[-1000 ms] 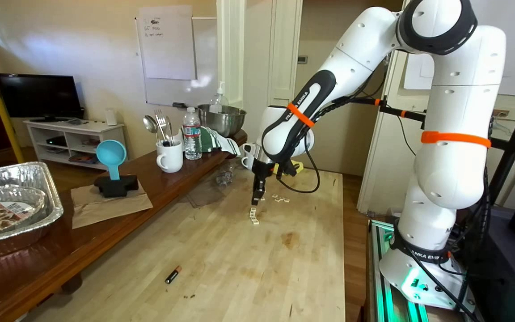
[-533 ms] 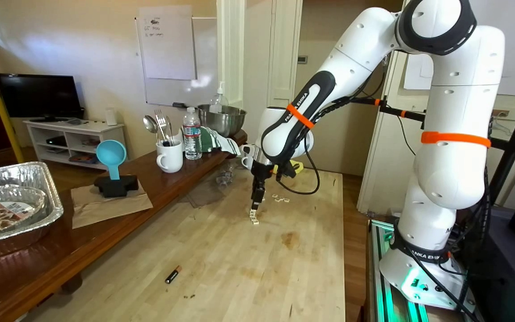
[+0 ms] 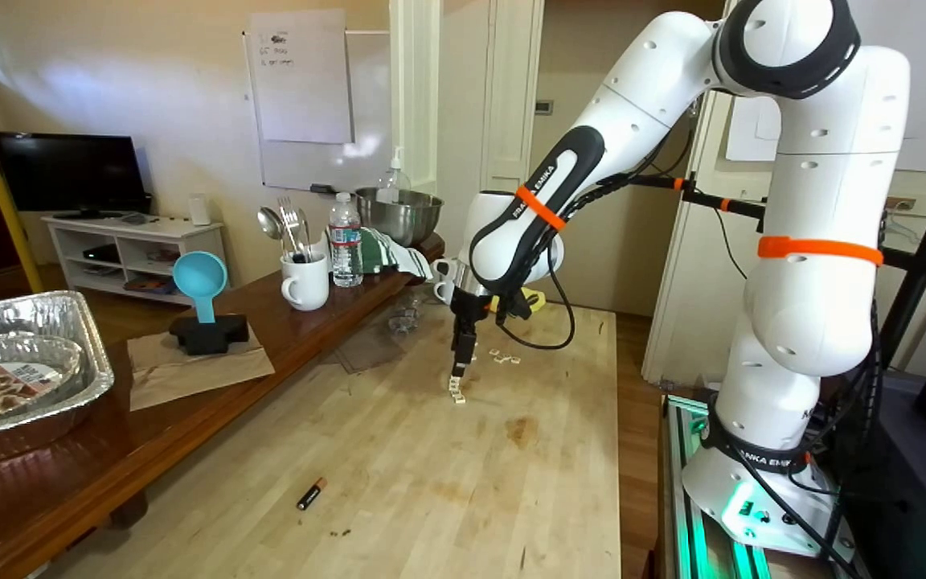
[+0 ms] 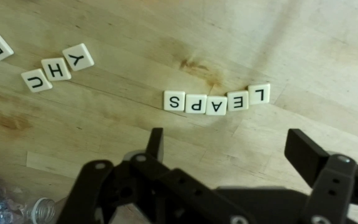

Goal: Add a new tile to the end of the word

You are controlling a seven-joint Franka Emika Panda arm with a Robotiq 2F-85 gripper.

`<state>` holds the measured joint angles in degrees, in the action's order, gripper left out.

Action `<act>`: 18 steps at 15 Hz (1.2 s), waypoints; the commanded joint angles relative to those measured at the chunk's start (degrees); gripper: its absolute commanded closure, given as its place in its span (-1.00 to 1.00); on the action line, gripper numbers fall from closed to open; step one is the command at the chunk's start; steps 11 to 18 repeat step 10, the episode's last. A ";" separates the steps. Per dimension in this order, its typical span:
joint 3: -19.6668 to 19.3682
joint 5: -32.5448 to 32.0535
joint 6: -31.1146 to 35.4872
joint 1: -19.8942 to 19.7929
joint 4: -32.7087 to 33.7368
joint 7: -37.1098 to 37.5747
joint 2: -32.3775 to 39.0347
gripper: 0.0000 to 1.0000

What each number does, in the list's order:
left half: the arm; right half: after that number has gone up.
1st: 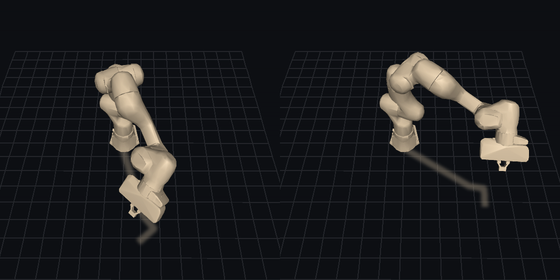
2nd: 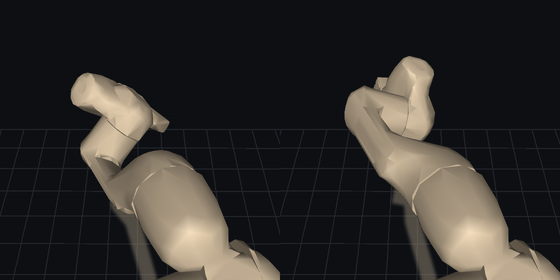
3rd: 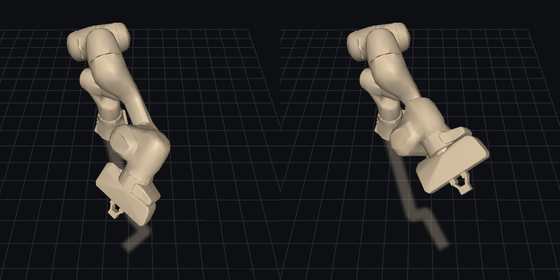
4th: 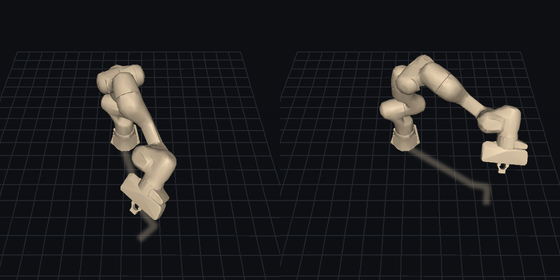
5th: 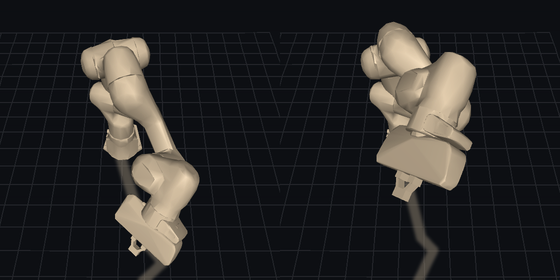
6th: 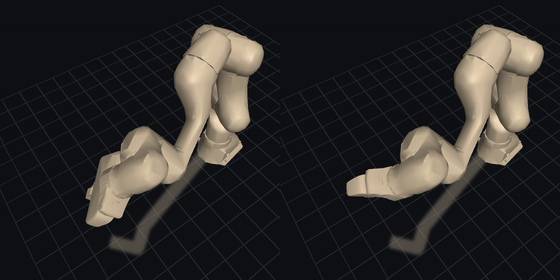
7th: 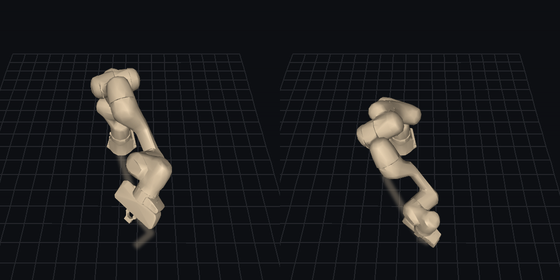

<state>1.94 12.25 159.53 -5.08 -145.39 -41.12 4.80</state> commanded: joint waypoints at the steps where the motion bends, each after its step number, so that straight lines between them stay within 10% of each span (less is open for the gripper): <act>1: 0.02 -0.82 -0.66 0.79 -0.96 2.18 -1.45 -1.00; 18: -0.10 -0.19 -0.11 0.79 -0.08 1.00 -0.52 -1.00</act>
